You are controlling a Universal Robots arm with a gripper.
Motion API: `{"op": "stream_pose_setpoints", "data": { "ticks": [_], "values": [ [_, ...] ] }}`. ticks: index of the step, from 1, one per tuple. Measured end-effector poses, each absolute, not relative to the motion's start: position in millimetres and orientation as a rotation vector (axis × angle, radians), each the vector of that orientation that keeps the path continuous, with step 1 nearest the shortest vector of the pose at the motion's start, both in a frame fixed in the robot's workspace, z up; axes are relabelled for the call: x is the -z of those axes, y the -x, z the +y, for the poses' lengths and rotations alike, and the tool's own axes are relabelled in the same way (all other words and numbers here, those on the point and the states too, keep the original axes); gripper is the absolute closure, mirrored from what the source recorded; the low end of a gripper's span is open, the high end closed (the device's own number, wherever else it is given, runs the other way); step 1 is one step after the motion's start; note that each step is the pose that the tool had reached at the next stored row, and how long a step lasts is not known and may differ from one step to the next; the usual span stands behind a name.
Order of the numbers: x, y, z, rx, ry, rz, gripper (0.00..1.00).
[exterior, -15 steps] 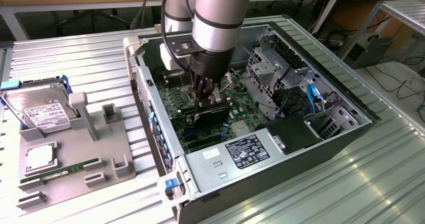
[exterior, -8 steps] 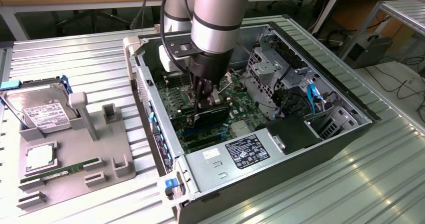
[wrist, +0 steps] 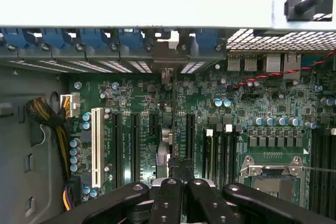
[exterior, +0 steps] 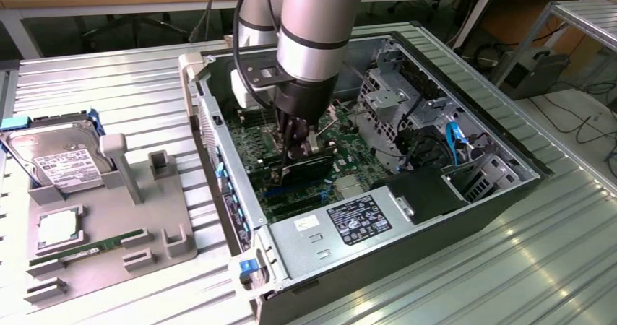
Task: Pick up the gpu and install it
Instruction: 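Press down on the gpu until it lock into place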
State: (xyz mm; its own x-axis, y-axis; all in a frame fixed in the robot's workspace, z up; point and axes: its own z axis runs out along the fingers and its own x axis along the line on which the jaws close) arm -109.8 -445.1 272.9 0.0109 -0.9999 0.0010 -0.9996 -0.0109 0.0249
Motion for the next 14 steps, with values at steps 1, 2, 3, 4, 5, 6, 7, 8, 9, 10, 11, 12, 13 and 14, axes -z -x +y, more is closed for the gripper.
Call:
{"op": "stream_pose_setpoints", "data": {
  "ticks": [1,2,3,4,5,6,7,8,9,10,11,12,13,14],
  "values": [
    [-272.6,109.9,-445.2,0.026,-2.220,-2.196,0.89],
    [-272.4,110.1,-445.3,0.026,-2.220,-2.196,0.89],
    [-272.2,110.6,-445.3,0.026,-2.220,-2.196,0.89],
    [-271.9,111.2,-445.3,0.026,-2.220,-2.196,0.89],
    [-271.7,111.8,-445.3,0.026,-2.220,-2.196,0.89],
    [-271.4,112.6,-445.3,0.025,-2.221,-2.196,0.89],
    [-271.1,113.6,-445.4,0.024,-2.221,-2.196,0.89],
    [-270.9,114.3,-445.3,0.024,-2.221,-2.197,0.89],
    [-270.8,114.4,-445.3,0.024,-2.221,-2.197,0.89],
    [-270.8,114.4,-445.3,0.024,-2.221,-2.197,0.89],
    [-270.8,114.4,-445.4,0.024,-2.221,-2.197,0.89],
    [-271.2,114.4,-445.3,0.024,-2.221,-2.197,0.89],
    [-272.6,114.3,-445.1,0.025,-2.222,-2.198,0.89],
    [-275.1,114.3,-445.0,0.025,-2.222,-2.198,0.89]
  ]
}}
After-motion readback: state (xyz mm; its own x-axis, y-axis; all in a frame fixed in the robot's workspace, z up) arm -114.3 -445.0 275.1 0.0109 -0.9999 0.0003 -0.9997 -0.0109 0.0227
